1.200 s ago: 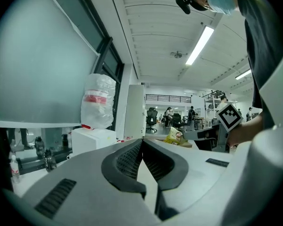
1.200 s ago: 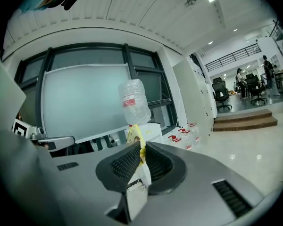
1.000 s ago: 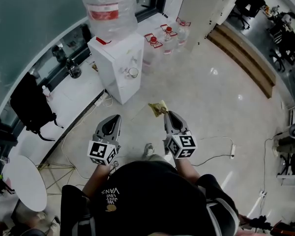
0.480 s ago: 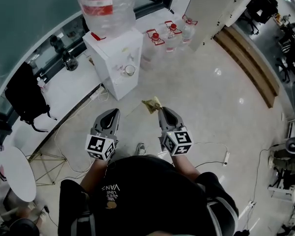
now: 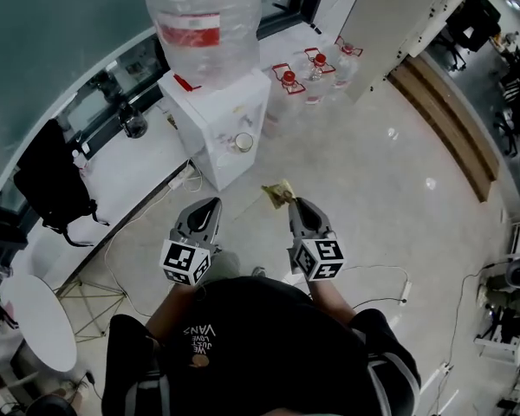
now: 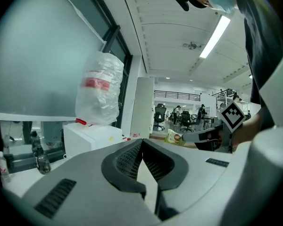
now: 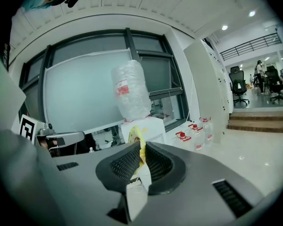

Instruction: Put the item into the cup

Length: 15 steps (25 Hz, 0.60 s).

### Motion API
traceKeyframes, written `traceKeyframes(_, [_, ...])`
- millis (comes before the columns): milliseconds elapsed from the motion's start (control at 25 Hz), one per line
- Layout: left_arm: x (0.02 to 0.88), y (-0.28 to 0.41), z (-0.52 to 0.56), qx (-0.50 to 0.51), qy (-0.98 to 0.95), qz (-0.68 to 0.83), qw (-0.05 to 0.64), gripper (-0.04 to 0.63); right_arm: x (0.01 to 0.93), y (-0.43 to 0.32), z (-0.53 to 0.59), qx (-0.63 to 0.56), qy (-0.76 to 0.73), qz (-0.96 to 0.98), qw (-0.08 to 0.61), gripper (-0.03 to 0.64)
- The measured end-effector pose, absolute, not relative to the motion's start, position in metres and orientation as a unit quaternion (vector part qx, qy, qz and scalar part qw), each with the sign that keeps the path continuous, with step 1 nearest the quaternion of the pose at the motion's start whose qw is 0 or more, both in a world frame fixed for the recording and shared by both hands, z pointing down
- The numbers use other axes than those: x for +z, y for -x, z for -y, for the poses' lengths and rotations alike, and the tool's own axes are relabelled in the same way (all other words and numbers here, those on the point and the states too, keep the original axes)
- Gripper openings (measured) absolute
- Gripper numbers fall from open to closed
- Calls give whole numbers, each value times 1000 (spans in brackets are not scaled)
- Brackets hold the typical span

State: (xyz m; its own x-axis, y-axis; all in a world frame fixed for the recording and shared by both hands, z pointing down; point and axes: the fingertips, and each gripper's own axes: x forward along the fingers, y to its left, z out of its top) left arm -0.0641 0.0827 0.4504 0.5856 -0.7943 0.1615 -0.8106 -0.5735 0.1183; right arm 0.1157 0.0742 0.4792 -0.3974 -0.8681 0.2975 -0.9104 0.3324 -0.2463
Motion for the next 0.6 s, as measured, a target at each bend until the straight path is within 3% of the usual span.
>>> traceKeyframes(600, [471,89,46,69,-913,388,104,20,505,-82,57,187,-589,783,78,60])
